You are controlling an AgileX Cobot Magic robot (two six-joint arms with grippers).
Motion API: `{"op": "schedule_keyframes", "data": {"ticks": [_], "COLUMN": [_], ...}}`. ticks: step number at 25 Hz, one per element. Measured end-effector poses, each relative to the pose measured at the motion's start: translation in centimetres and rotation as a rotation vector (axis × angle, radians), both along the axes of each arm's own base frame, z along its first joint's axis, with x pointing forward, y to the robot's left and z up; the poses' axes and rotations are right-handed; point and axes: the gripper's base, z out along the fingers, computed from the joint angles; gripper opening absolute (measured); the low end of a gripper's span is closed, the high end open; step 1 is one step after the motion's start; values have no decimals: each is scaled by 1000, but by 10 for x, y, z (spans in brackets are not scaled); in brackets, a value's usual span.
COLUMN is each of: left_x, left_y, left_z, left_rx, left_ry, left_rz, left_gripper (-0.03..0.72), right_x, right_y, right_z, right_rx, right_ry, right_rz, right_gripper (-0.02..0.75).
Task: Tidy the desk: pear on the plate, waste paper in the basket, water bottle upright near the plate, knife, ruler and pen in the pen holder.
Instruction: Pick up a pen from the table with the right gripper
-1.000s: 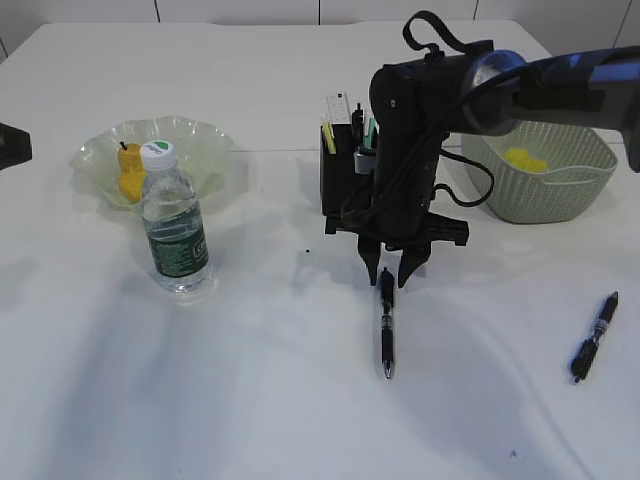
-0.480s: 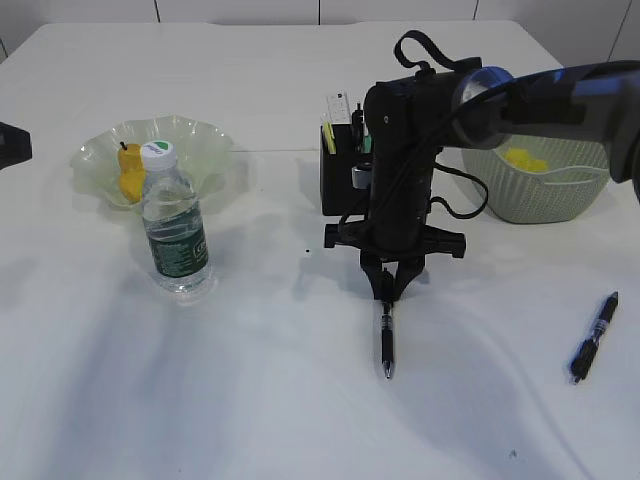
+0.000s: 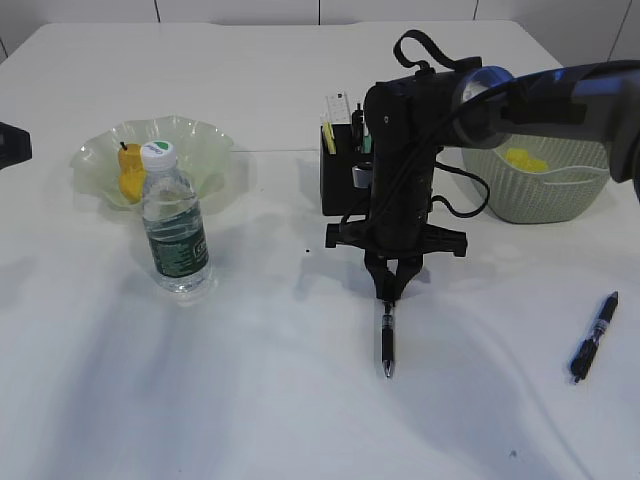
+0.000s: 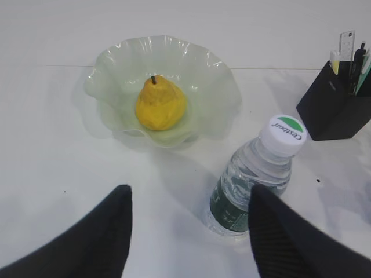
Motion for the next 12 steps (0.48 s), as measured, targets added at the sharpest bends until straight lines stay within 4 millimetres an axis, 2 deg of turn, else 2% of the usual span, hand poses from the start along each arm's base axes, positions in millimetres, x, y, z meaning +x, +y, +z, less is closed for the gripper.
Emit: {"op": "schedule_keyframes", "data": {"ticks": [7, 12], "left_x": [0, 0], "left_y": [0, 0], "left_z": [0, 0], "left_rx": [0, 0], "left_ry": [0, 0], "left_rz": [0, 0], "left_gripper": [447, 447], "right_x": [0, 1], "right_y": [0, 0], "right_z": [0, 10], "right_rx": [-4, 4], "right_ry": [-2, -25], "right_rz": [13, 34], "right_gripper": [96, 96]}}
